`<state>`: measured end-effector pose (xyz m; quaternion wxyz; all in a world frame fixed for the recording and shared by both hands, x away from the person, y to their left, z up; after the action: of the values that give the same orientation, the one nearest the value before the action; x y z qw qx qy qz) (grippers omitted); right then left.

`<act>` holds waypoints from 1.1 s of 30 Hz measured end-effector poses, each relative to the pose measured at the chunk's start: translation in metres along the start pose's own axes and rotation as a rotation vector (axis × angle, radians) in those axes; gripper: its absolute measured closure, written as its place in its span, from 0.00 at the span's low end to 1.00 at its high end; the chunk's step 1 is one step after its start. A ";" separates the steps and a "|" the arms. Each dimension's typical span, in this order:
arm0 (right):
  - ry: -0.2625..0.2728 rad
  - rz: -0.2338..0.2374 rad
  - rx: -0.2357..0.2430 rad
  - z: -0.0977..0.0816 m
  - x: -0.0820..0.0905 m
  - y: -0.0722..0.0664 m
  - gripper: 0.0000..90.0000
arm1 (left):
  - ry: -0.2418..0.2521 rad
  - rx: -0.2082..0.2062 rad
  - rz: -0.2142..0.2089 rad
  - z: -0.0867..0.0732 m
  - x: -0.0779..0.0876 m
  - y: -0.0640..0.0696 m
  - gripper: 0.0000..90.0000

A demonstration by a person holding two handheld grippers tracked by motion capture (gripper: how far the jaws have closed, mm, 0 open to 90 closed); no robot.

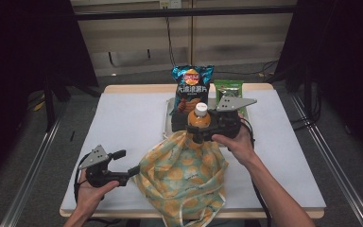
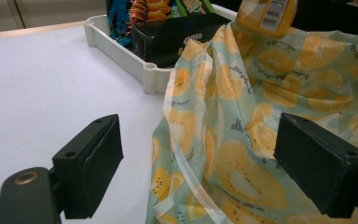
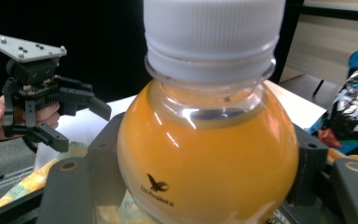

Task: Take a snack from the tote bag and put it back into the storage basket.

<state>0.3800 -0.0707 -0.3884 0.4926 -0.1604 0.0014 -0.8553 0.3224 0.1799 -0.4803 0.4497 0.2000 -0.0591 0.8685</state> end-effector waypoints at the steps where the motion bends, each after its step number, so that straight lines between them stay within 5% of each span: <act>1: 0.000 0.000 0.000 0.000 0.000 0.000 0.34 | 0.000 0.000 0.000 0.000 0.000 0.000 0.16; 25: 0.081 -0.091 -0.045 0.020 0.040 0.024 0.34 | 0.006 -0.001 -0.015 0.001 0.000 0.001 0.16; 33: 0.073 -0.168 -0.056 0.017 0.054 0.042 0.34 | 0.011 -0.001 -0.020 0.002 0.000 0.001 0.16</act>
<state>0.3950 -0.1355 -0.3638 0.4143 -0.1425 0.0300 -0.8984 0.3220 0.1787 -0.4779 0.4587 0.1953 -0.0551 0.8651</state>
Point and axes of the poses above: each handheld gripper's, and its own axes: x roughly backward along the jaws, z roughly out of its top, y roughly to its right, the point moved 9 cm from there along -x, roughly forward along the jaws, and after that the axes turned 4 degrees about -x, right-handed, at the moved point
